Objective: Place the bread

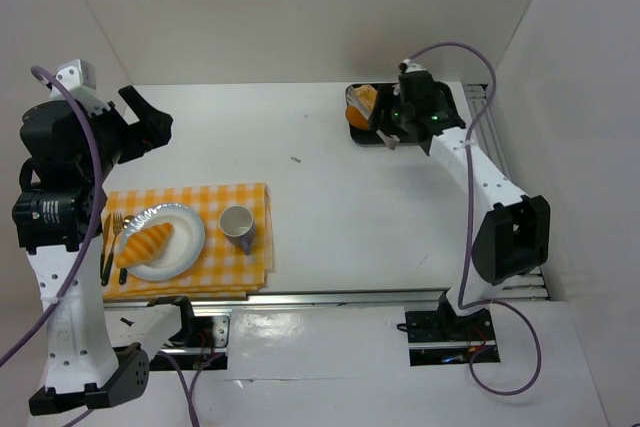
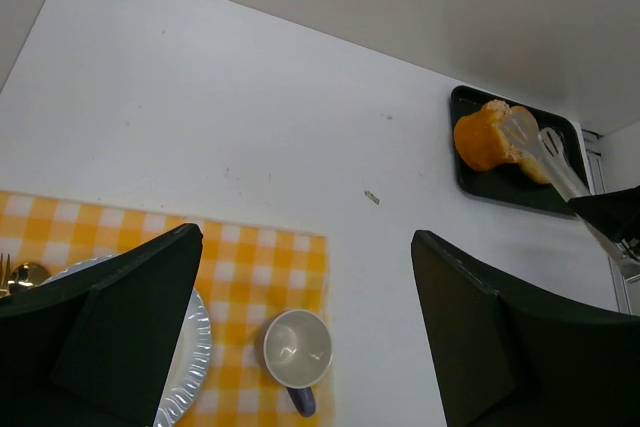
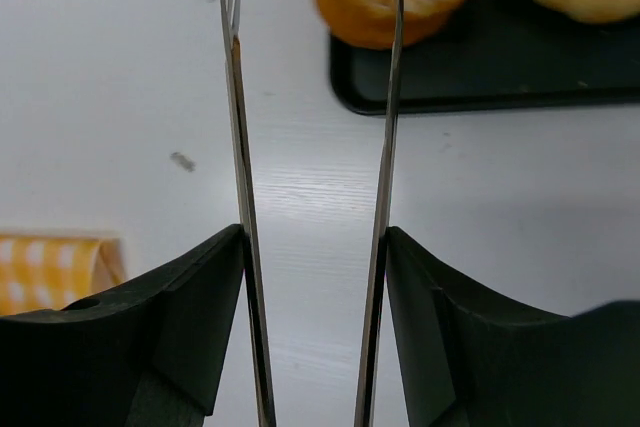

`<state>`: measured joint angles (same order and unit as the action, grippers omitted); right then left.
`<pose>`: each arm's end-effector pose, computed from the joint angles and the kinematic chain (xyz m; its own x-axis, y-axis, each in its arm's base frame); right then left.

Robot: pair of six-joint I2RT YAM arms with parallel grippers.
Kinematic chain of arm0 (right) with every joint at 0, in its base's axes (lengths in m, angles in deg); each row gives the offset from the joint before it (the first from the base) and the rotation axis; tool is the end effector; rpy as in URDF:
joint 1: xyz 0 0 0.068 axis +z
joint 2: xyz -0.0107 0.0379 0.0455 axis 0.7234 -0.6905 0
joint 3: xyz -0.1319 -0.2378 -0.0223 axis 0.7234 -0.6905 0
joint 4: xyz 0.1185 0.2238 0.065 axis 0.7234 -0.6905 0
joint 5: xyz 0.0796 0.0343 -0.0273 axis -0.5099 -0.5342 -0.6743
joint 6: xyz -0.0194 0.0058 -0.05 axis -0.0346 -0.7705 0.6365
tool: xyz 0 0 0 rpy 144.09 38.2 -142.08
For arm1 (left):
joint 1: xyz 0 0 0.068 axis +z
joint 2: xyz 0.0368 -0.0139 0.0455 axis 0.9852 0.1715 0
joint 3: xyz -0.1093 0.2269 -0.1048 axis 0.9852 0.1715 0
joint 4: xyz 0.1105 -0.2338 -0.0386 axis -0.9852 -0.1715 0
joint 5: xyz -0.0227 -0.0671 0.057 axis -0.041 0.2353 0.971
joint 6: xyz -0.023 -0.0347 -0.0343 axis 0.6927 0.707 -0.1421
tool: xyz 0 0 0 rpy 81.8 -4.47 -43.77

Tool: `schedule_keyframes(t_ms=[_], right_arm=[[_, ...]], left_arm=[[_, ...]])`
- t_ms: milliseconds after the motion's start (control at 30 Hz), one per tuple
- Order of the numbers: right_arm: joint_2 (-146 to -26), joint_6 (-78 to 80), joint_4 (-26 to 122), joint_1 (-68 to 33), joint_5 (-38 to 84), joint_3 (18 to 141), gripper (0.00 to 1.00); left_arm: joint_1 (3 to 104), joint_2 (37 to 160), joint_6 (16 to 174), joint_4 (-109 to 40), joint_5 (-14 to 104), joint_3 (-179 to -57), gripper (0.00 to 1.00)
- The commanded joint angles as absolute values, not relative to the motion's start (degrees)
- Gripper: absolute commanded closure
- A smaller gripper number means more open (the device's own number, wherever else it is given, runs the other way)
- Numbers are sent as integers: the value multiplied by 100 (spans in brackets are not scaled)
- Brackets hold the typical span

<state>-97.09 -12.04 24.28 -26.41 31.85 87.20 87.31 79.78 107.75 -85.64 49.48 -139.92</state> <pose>0.3512 0.1264 0.3395 -0.5932 0.1435 -0.7922 -0.1291 0.9543 0.2696 0.1380 0.0149 0.5081 -0.1594 -0.4357 -0.8859 -0.1349 0.8985 -0.4177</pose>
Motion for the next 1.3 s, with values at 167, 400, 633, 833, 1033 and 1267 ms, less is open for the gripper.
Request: schedule_keyframes(t_ms=[167, 400, 633, 833, 1033, 1267], right_arm=[[-9879, -1774, 3118, -4290, 1913, 8435, 36], [-10433, -2002, 3356, -4598, 1456, 8690, 34], [-10626, -2257, 3725, -4651, 955, 8620, 34], [-10740, -2459, 4103, -4703, 893, 8506, 47], [-10908, -2635, 4103, -4817, 761, 8558, 48], [-11031, -2697, 3936, -4870, 832, 8673, 48]], left_arm=[[8698, 8095, 10829, -8297, 4839, -13990, 1], [8698, 8156, 10829, -8244, 4734, -13937, 1], [8698, 8156, 10829, -8192, 4733, -13885, 1], [8698, 8156, 10829, -8192, 4733, -13779, 1], [8698, 8103, 10776, -8192, 4786, -13779, 1], [8698, 8103, 10776, -8192, 4839, -13779, 1]])
